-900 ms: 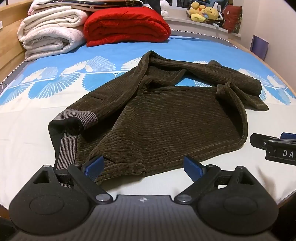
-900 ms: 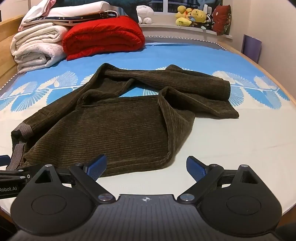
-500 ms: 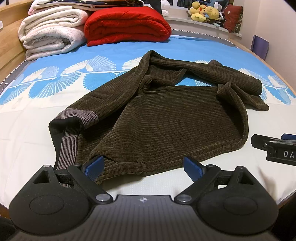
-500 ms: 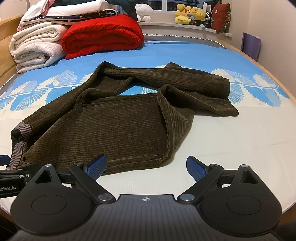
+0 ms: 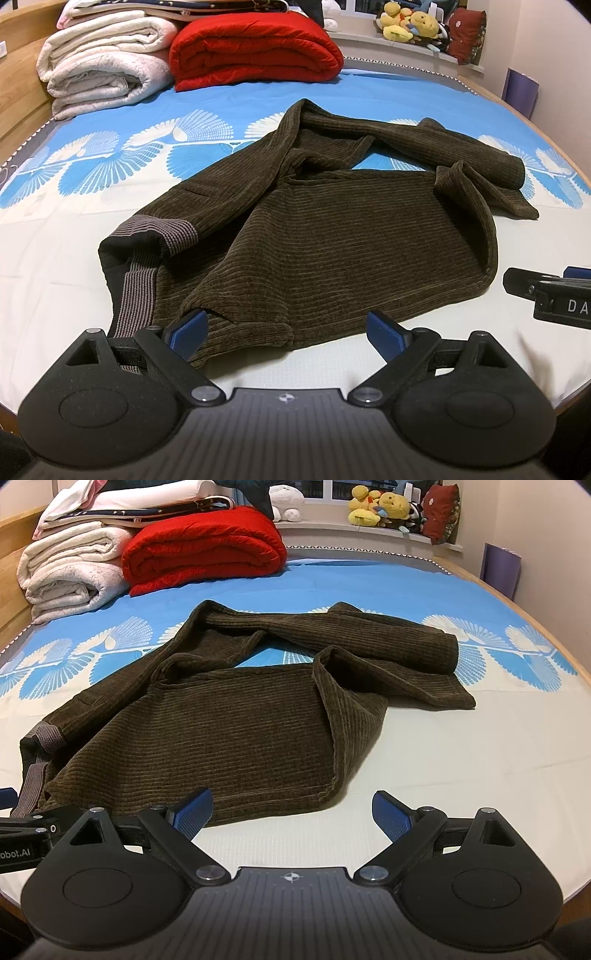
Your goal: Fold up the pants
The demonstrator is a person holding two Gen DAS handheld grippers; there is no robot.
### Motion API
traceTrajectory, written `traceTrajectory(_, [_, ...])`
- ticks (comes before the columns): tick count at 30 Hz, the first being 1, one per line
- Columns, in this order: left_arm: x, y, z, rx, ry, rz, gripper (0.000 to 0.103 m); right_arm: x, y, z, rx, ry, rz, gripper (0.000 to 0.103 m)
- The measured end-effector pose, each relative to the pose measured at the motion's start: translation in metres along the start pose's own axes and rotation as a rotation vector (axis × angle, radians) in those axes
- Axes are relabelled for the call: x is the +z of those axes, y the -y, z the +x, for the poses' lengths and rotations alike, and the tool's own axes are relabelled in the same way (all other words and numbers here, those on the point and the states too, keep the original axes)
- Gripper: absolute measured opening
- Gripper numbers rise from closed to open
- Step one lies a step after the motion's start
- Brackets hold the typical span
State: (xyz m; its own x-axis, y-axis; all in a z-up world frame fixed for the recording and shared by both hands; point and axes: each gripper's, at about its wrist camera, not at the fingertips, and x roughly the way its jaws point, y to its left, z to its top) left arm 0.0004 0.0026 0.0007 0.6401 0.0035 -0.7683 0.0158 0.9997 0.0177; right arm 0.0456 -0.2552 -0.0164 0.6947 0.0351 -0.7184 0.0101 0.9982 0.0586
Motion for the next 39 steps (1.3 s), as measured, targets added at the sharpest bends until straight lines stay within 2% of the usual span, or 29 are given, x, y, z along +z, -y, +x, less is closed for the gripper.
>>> traceTrajectory(14, [-0.001,0.0,0.001,0.003,-0.007,-0.003,0.095,-0.002,0.0,0.002,0.003,0.005,0.006,0.094])
traceTrajectory(16, [-0.001,0.0,0.001,0.011,0.0,0.001,0.092,-0.002,0.001,0.001,0.004,0.015,0.013,0.093])
traceTrajectory(17, [0.0,0.001,0.0,0.014,0.006,0.005,0.082,-0.001,0.002,0.0,0.006,0.024,0.021,0.091])
traceTrajectory(18, [-0.001,0.0,-0.001,0.016,0.019,0.013,0.068,0.001,0.005,-0.003,0.009,0.043,0.033,0.089])
traceTrajectory(19, [0.0,-0.002,-0.003,0.01,0.027,0.018,0.06,0.003,0.007,-0.007,0.013,0.065,0.051,0.084])
traceTrajectory(21, [0.006,-0.012,-0.006,-0.026,0.033,0.015,0.029,0.012,0.018,-0.019,0.036,0.151,0.094,0.08])
traceTrajectory(22, [0.013,-0.019,-0.008,-0.045,0.033,0.018,0.025,0.017,0.025,-0.025,0.032,0.184,0.106,0.078])
traceTrajectory(23, [0.023,-0.029,-0.01,-0.056,0.049,0.022,0.021,0.023,0.034,-0.031,0.036,0.231,0.127,0.069])
traceTrajectory(25, [0.046,-0.05,-0.015,-0.034,0.114,0.049,0.021,0.037,0.053,-0.036,0.023,0.299,0.132,0.053])
traceTrajectory(27, [0.068,-0.079,-0.008,-0.028,0.118,0.045,0.021,0.052,0.07,-0.032,-0.008,0.339,0.093,0.052])
traceTrajectory(29, [0.079,-0.106,-0.002,-0.006,0.165,0.035,0.021,0.063,0.09,-0.024,-0.036,0.389,0.06,0.052])
traceTrajectory(30, [0.077,-0.122,0.011,0.018,0.144,0.02,0.021,0.067,0.101,-0.013,-0.048,0.371,0.056,0.052])
traceTrajectory(31, [0.071,-0.138,0.026,0.023,0.094,-0.045,0.021,0.069,0.111,0.0,-0.062,0.341,0.054,0.052])
traceTrajectory(33, [0.063,-0.162,0.053,-0.009,-0.042,-0.172,0.021,0.071,0.127,0.023,-0.086,0.257,0.091,0.054])
traceTrajectory(34, [0.062,-0.17,0.06,-0.03,-0.065,-0.198,0.021,0.073,0.133,0.033,-0.061,0.217,0.128,0.054])
traceTrajectory(35, [0.061,-0.177,0.066,-0.03,-0.096,-0.2,0.024,0.073,0.136,0.047,-0.013,0.171,0.161,0.055])
traceTrajectory(37, [0.06,-0.189,0.077,-0.052,-0.14,-0.232,0.039,0.072,0.127,0.067,0.035,0.108,0.144,0.061])
traceTrajectory(38, [0.063,-0.192,0.08,-0.028,-0.175,-0.23,0.055,0.074,0.121,0.076,0.059,0.087,0.121,0.068])
traceTrajectory(39, [0.062,-0.197,0.088,-0.04,-0.215,-0.257,0.064,0.075,0.113,0.086,0.088,0.065,0.098,0.072])
